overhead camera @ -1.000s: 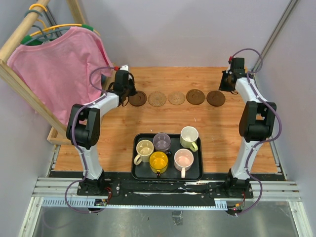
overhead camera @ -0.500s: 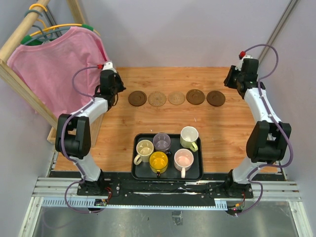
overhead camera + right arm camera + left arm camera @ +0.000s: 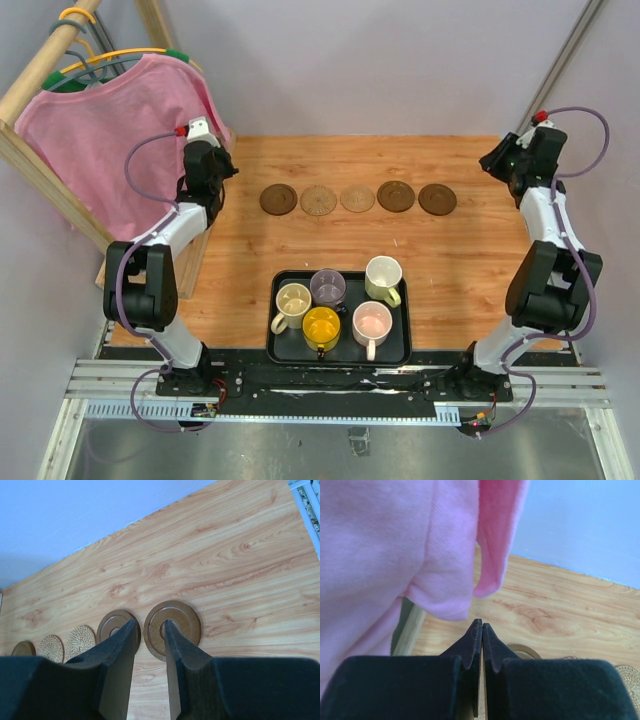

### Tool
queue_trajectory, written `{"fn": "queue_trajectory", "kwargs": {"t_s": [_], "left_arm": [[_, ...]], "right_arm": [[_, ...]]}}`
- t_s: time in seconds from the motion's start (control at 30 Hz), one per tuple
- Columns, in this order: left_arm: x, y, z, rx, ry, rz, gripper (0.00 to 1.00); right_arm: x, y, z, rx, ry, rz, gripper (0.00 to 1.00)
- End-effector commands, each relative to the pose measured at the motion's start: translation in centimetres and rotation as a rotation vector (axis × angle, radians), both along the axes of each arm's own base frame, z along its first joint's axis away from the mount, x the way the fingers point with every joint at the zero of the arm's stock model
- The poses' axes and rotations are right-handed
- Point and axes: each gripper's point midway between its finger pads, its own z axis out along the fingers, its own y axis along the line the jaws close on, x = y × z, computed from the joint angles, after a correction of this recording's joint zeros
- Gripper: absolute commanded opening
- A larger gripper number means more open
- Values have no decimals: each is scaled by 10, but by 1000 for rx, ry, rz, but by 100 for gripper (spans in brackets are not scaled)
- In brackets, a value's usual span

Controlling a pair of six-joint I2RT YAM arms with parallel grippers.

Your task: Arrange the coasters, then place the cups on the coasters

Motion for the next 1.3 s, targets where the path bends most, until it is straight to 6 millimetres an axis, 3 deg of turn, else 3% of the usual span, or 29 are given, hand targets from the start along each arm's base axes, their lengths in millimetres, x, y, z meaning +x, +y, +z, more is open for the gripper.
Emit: {"fn": "queue_trajectory", "kwargs": {"t_s": [0.0,0.1,0.2,0.37,0.77,0.83,1.0,1.07,1.27], "left_arm": [[-1,14,23,23,-80,41,5],[2,14,21,18,-81,43,5],[4,11,21,-6,-83,36,5],[2,-2,24,-53,-93,-28,5],[-33,-20,27,-50,-75,-147,10],[-41,-21,30,-40,-83,-160,13],[-63,-22,33,-37,-95,-178,15],[-71,-27,35,-43,-103,-194,18],[-90,-64,34,-24,-108,-268,34]], "right_arm": [[-9,-20,12,-336,71,-101,34],[-22,-28,35,-724,144,-214,42],[-28,-26,55,-863,140,-283,46],[-32,-9,53,-765,62,-222,47],[-61,1,71,-697,38,-207,48],[-66,3,70,-670,51,-202,54],[-80,19,64,-588,39,-144,94],[-86,29,59,-549,40,-103,99],[-113,62,29,-429,97,53,99]]}}
